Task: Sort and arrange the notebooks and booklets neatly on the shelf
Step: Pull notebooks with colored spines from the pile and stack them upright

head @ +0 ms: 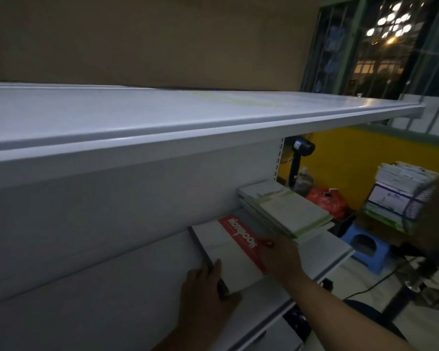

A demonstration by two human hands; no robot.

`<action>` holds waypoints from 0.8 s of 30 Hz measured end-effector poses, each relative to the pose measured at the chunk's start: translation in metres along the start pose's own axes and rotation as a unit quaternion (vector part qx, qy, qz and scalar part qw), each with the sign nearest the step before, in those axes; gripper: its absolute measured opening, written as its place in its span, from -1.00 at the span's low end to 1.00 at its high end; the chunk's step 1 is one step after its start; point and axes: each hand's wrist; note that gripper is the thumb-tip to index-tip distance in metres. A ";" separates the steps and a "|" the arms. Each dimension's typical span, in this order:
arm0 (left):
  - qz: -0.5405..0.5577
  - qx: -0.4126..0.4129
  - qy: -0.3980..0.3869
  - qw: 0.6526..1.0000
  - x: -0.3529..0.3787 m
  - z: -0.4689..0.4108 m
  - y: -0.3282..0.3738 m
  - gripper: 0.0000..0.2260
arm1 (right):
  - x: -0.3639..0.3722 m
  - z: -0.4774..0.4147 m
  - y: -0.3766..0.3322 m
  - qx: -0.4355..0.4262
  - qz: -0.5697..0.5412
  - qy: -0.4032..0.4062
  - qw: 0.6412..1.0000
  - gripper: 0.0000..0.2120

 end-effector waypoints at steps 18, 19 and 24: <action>0.075 -0.106 0.115 0.985 0.001 0.004 0.010 -0.54 | 0.010 -0.039 0.054 -0.183 0.097 -0.118 0.971 -0.84; 0.058 -0.105 0.109 0.987 -0.001 0.005 0.012 -0.50 | 0.010 -0.038 0.052 -0.182 0.095 -0.120 0.971 -0.85; 0.016 -0.139 0.135 0.981 -0.006 0.008 0.023 -0.59 | 0.004 -0.039 0.054 -0.183 0.061 -0.138 0.971 -0.83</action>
Point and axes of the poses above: each hand's wrist, its own z-axis away from the middle knuckle, its own x-axis out of the palm, y = z × x, and after that the axes turned 15 degrees about -z, right-handed
